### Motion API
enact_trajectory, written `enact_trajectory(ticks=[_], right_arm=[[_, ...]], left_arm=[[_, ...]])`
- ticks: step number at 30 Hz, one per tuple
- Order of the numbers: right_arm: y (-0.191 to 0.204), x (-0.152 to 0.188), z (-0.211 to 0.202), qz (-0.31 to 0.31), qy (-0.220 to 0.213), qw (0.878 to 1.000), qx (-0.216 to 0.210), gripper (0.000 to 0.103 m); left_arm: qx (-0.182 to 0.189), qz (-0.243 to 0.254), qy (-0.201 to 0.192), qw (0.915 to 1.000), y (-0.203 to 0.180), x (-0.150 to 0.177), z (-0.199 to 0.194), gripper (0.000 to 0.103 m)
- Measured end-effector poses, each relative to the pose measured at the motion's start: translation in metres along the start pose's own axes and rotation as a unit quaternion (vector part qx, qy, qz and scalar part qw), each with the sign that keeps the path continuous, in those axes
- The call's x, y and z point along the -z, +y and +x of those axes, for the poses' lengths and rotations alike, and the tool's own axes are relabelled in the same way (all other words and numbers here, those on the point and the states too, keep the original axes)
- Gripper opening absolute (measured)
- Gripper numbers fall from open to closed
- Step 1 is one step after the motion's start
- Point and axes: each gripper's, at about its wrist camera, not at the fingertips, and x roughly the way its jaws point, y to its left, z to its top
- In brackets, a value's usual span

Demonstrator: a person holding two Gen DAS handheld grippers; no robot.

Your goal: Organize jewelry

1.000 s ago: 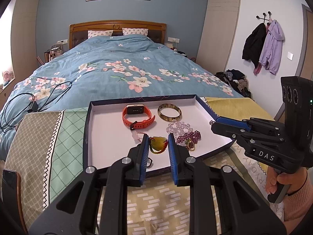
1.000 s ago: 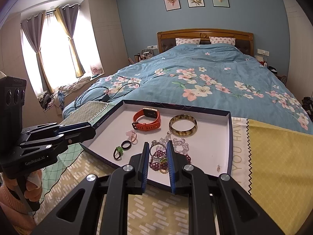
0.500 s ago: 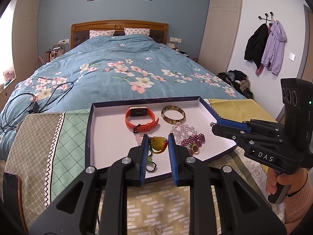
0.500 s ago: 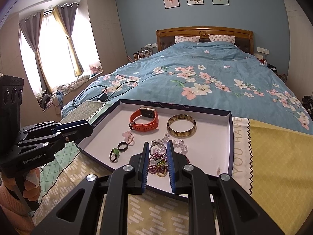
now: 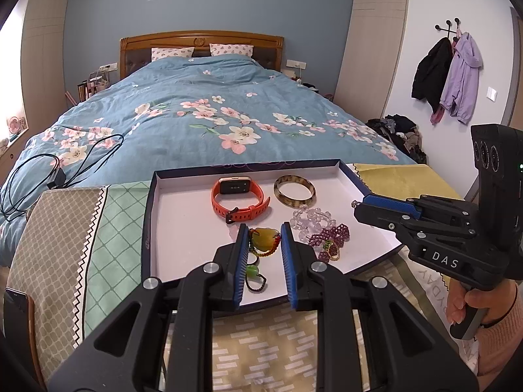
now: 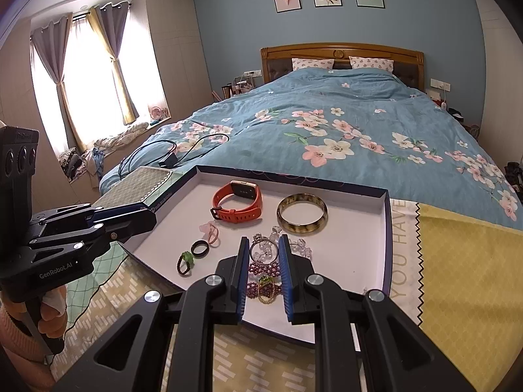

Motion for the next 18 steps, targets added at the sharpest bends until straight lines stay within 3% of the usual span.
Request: enact_trajectory(ticks=[18], right_arm=[[-0.0052, -0.0033, 0.0084, 0.002, 0.009, 1.000, 0.007, 0.016]], left_arm=[[-0.003, 0.001, 0.002, 1.0000, 0.0050, -0.0009, 0.0077, 0.020]])
